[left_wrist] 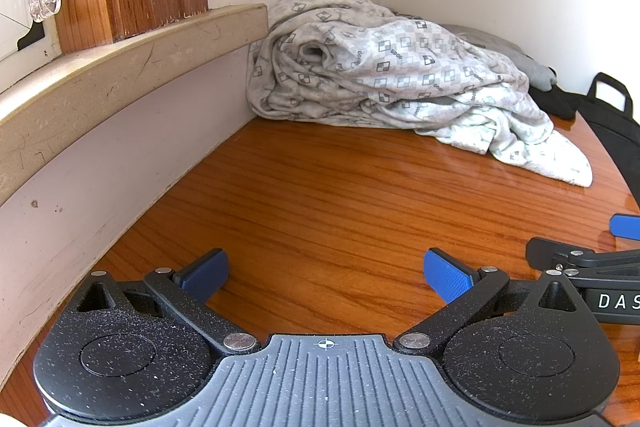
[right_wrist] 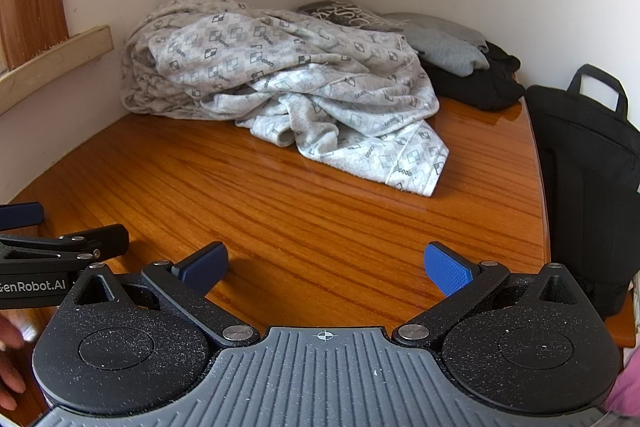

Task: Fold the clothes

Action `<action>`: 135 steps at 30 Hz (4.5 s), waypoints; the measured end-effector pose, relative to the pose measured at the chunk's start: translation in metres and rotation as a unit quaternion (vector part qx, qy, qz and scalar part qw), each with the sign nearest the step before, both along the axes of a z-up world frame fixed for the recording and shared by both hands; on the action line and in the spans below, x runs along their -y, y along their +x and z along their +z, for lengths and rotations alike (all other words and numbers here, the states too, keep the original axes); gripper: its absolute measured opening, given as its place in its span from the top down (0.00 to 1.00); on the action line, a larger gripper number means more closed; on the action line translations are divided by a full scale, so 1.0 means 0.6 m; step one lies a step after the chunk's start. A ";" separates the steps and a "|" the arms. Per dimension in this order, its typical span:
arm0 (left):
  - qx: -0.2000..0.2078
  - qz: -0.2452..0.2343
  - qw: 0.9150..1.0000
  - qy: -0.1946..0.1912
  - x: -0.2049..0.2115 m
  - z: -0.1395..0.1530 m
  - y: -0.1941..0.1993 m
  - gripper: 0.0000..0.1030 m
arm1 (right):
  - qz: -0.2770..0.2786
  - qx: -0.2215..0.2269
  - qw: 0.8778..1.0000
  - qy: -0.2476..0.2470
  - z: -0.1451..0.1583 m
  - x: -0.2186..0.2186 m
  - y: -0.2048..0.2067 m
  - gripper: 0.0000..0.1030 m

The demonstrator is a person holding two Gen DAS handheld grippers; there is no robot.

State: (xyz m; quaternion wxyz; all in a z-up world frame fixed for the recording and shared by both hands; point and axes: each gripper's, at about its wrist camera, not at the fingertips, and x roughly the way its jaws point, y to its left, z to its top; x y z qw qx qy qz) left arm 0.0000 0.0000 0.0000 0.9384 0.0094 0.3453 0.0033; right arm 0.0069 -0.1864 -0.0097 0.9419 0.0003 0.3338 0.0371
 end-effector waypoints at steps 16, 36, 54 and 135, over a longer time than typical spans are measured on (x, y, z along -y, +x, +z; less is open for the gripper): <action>-0.001 0.000 1.000 0.000 0.000 0.000 0.001 0.00 | 0.000 0.000 1.000 -0.003 0.001 0.000 0.000 0.00; 0.000 0.000 1.000 0.000 0.000 -0.002 0.001 0.00 | 0.000 0.000 1.000 -0.003 0.001 0.000 0.000 0.00; 0.000 0.000 1.000 0.000 0.001 0.000 0.000 0.00 | 0.000 0.000 1.000 -0.003 0.001 0.000 0.000 0.00; 0.117 -0.050 0.989 -0.075 0.142 0.049 0.044 0.07 | 0.128 0.079 0.978 0.142 0.106 0.312 0.192 0.00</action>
